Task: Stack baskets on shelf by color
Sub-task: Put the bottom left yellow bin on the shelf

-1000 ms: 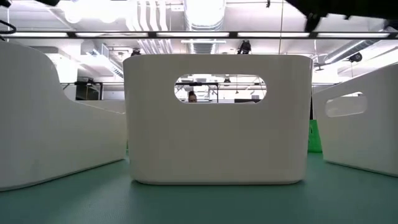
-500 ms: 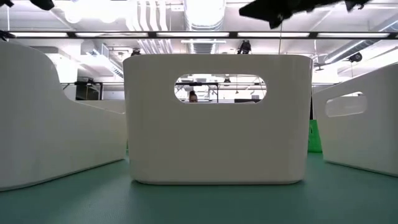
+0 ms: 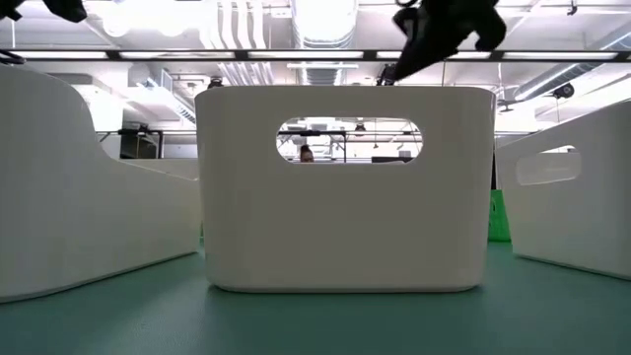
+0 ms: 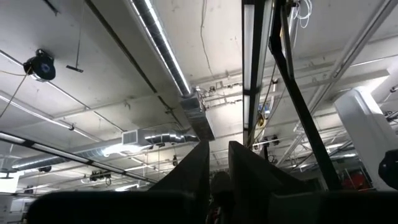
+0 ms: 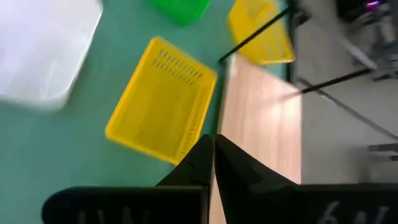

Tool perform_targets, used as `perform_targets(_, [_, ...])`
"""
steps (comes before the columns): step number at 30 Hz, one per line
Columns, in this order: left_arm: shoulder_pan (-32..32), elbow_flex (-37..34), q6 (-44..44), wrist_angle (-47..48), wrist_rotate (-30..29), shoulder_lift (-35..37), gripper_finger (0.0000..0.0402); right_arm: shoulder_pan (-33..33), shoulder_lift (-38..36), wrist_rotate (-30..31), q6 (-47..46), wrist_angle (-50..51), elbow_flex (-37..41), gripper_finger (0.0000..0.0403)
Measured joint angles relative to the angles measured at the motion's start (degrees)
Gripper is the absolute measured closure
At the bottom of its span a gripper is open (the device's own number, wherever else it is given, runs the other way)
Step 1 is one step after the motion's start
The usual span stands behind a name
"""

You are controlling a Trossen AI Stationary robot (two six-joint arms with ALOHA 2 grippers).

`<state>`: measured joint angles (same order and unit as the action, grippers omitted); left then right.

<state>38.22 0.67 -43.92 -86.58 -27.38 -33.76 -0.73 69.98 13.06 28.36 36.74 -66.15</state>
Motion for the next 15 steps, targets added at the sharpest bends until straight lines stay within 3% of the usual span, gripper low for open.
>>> perform_targets(6, [0.0, 0.0, 0.0, 0.1, 0.0, 0.2, 0.0357, 0.0, 9.2, 0.0, 6.6, 7.3, -7.5, 0.0377])
perform_targets(15, [0.0, -0.1, 0.0, 0.1, 0.0, 0.1, 0.0357, 0.0, 19.6, 0.0, 12.7, 19.4, -15.1, 0.0290])
